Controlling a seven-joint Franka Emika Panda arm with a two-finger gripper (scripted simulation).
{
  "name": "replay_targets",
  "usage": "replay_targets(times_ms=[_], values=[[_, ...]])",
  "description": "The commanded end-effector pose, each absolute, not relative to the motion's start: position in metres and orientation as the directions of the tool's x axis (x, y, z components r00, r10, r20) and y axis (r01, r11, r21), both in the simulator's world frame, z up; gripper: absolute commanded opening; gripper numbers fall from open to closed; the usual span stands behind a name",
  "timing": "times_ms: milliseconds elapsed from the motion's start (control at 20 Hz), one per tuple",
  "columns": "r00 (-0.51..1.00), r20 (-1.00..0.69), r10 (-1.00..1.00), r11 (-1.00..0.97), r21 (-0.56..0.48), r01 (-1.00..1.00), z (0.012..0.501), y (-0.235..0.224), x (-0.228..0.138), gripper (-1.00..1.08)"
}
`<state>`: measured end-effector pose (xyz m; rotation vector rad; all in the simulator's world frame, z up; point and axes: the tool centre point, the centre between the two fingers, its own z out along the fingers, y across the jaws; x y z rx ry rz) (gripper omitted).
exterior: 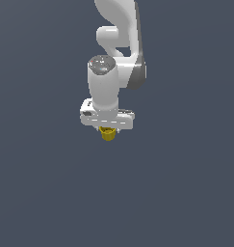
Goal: Pick up the object and move it to a goal position.
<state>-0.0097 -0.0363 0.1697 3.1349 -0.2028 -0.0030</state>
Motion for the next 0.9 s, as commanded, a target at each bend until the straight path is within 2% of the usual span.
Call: replay_targets(times_ms=[0, 550, 850], values=[[0.992, 0.0, -0.129, -0.992, 0.0, -0.129, 0.201, -0.04, -0.011, -1.0], [0.992, 0.0, -0.129, -0.992, 0.0, -0.129, 0.327, -0.053, -0.016, -1.0], [0.992, 0.0, -0.129, -0.992, 0.0, -0.129, 0.376, -0.059, -0.016, -1.0]])
